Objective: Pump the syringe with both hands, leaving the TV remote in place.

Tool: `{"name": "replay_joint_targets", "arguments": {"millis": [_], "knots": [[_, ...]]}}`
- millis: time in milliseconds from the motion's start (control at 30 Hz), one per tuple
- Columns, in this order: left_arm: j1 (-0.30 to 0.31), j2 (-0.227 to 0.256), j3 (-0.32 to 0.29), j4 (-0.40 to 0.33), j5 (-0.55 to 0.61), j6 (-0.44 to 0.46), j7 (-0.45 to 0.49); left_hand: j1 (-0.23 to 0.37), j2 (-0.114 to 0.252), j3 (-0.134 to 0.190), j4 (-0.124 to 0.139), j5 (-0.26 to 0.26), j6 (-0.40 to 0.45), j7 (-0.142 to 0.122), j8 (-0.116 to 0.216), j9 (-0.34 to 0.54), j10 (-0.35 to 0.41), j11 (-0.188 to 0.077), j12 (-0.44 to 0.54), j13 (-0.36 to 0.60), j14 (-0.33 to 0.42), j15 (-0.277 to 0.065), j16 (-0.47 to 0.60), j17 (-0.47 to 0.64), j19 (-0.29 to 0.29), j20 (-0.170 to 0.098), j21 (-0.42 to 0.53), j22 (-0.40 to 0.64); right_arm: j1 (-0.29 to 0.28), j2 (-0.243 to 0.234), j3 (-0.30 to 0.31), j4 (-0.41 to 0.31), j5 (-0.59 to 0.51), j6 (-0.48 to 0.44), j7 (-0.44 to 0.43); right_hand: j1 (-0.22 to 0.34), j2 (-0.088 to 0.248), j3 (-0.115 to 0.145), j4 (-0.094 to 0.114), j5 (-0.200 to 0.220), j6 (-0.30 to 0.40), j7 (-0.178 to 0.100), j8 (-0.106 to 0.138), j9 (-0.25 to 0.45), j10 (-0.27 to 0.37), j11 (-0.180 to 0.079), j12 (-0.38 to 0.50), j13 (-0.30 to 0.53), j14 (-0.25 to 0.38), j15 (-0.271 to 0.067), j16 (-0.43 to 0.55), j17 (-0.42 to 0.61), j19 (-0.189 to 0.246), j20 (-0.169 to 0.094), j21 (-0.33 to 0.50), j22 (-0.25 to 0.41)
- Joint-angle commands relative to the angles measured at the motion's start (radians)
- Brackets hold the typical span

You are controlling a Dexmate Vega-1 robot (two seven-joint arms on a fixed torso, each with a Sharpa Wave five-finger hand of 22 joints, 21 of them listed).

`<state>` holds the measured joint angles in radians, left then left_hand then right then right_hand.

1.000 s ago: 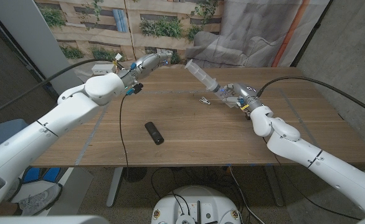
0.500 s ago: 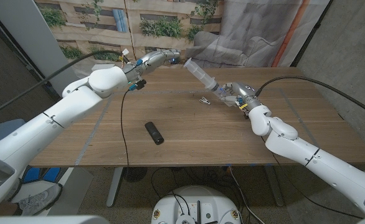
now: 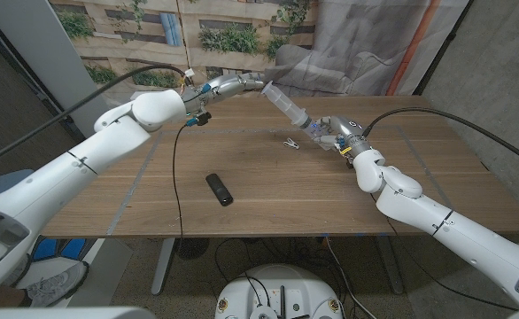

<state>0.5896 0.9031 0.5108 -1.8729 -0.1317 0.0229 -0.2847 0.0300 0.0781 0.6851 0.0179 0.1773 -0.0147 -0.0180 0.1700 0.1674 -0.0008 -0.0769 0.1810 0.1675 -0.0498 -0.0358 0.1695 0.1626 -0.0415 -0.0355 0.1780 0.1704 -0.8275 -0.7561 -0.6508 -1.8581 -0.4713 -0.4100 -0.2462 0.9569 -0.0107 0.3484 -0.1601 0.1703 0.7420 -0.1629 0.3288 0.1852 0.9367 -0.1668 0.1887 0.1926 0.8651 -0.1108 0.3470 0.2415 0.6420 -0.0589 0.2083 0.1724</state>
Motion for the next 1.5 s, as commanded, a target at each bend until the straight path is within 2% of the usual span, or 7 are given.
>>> {"name": "replay_joint_targets", "arguments": {"millis": [33,1167,1500], "knots": [[-0.047,-0.012,0.039,0.023,0.067,-0.002,-0.058,-0.008,0.078,0.002,0.006,0.006,-0.006,0.005,0.001,0.003,-0.009,0.001,0.000,0.002,0.004,-0.065,0.007,0.002,-0.019,-0.057,-0.003,0.001,0.000,0.000,0.002,0.002,0.005,0.007,-0.017,0.076,0.152,-0.002,0.003,0.004,0.059,-0.053,-0.003,0.002,0.049,-0.036,0.006,0.003,0.010,-0.123,-0.001,0.001,0.010,-0.133,-0.003,0.003],[-0.102,-0.068,0.086,0.100,0.090,-0.030,-0.140,-0.018,0.085,0.001,0.036,0.006,0.019,0.011,0.012,0.003,0.016,0.006,0.008,0.002,0.028,-0.060,0.011,0.004,-0.024,-0.064,0.007,0.001,0.013,0.029,-0.010,0.030,-0.006,0.013,-0.053,0.068,0.162,-0.005,0.008,0.004,0.078,-0.052,-0.019,0.004,0.057,-0.036,0.006,0.003,0.014,-0.122,-0.011,0.006,0.011,-0.135,-0.004,0.003],[-0.104,-0.074,0.089,0.105,0.087,-0.032,-0.144,-0.031,0.080,-0.009,0.059,0.005,0.021,0.011,0.012,0.004,0.020,0.005,0.009,0.002,0.030,-0.060,0.012,0.008,-0.022,-0.066,0.010,0.001,0.016,0.038,-0.013,0.039,-0.004,0.019,-0.064,0.062,0.161,-0.007,0.009,0.003,0.084,-0.052,-0.023,0.004,0.059,-0.036,0.006,0.002,0.013,-0.122,-0.015,0.006,0.011,-0.134,-0.004,0.002]]}}
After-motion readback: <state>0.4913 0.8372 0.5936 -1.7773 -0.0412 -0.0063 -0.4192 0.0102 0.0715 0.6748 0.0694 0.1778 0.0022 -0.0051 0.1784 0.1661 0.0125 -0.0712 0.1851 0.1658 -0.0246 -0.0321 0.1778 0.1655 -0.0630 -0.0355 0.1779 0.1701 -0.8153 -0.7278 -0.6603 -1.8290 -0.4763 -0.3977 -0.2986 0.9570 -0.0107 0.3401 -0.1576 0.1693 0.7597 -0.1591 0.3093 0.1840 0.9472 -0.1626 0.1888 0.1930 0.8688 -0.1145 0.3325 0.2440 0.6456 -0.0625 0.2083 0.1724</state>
